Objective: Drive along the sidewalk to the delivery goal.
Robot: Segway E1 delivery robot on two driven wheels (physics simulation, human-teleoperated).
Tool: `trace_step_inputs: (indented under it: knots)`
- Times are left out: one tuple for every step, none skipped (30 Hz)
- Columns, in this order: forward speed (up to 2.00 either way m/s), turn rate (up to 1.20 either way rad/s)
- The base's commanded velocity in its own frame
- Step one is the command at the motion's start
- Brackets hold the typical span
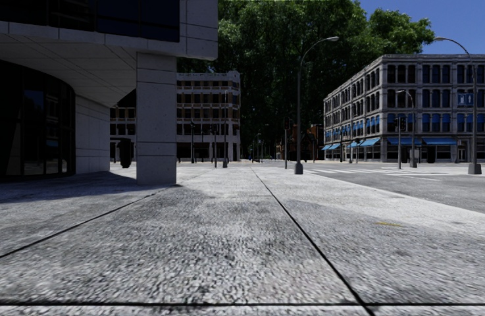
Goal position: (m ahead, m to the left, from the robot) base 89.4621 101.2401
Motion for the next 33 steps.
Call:
trace_step_inputs:
  knots:
    - [2.0, 0.0]
    - [2.0, 0.0]
    - [2.0, 0.0]
    - [2.0, 0.0]
    - [2.0, 0.0]
    - [2.0, 0.0]
    - [2.0, 0.0]
    - [2.0, 0.0]
    - [2.0, 0.0]
    - [2.0, 0.0]
    - [2.0, 0.0]
    - [2.0, 0.0]
    - [2.0, 0.0]
    - [2.0, 0.0]
    - [2.0, 0.0]
    - [2.0, 0.0]
    - [2.0, 0.0]
    - [2.0, 0.0]
    - [2.0, 0.0]
    - [2.0, 0.0]
    - [2.0, 0.0]
    - [2.0, 0.0]
    - [2.0, 0.0]
    - [2.0, 0.0]
    - [2.0, 0.0]
    - [2.0, 0.0]
    - [2.0, 0.0]
    - [2.0, 0.0]
    - [2.0, 0.0]
    - [2.0, 0.0]
    - [2.0, 0.0]
    - [2.0, 0.0]
    - [2.0, 0.0]
